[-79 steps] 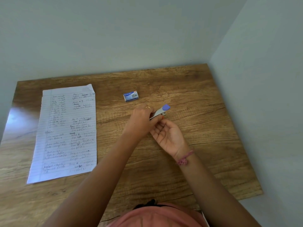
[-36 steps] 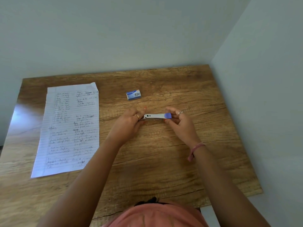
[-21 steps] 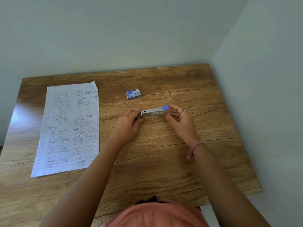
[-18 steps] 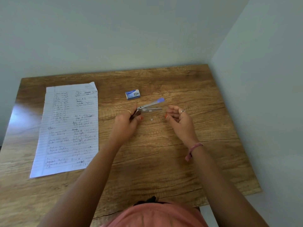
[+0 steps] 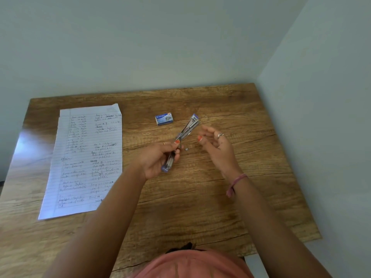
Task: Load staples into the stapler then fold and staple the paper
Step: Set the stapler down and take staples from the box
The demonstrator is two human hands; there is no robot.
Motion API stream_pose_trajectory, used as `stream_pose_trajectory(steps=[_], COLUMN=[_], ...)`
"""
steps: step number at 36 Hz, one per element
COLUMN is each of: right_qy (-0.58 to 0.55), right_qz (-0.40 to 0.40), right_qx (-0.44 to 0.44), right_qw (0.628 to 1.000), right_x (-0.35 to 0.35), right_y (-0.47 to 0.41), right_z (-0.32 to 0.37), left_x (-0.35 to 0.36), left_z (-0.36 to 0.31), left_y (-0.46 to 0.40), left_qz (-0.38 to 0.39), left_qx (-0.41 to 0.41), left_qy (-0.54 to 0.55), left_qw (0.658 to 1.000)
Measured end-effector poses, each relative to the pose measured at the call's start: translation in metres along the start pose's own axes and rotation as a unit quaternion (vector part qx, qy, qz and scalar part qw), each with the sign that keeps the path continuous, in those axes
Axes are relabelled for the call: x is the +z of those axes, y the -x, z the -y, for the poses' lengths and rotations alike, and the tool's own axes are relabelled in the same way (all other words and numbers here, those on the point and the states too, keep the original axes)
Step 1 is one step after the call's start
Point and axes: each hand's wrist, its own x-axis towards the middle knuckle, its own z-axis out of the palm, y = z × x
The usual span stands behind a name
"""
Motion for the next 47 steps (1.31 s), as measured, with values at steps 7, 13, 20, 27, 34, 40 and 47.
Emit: stream_pose_trajectory(steps=[7,13,20,27,34,40,47], right_qy=[-0.085,-0.118,-0.173,-0.144,0.01,0.108,0.137], right_qz=[-0.017,-0.027,-0.018,-0.038,-0.022,0.003,0.019], right_qx=[0.028,0.054,0.08,0.091,0.106,0.089,0.076], right_qw=[0.996,0.991,0.982,0.985,0.994,0.99,0.988], right_x=[0.005,0.011,0.01,-0.005,-0.021,-0.019,-0.019], right_y=[-0.005,-0.007,-0.008,-0.02,-0.038,-0.044,-0.049], right_z=[0.015,0.017,0.019,0.012,0.002,0.001,-0.002], left_x=[0.009,0.023,0.031,0.024,-0.006,-0.028,-0.035], left_z=[0.005,0.014,0.031,0.031,0.01,0.0,0.003], left_y=[0.002,0.001,-0.004,0.0,-0.004,-0.013,-0.019], left_qz=[0.035,0.044,0.036,-0.019,-0.185,-0.233,-0.258], left_qx=[-0.016,-0.006,0.024,0.073,0.215,0.248,0.281], left_qy=[0.049,0.04,-0.043,-0.198,-0.323,-0.336,-0.316], left_qw=[0.998,0.998,0.998,0.977,0.903,0.878,0.869])
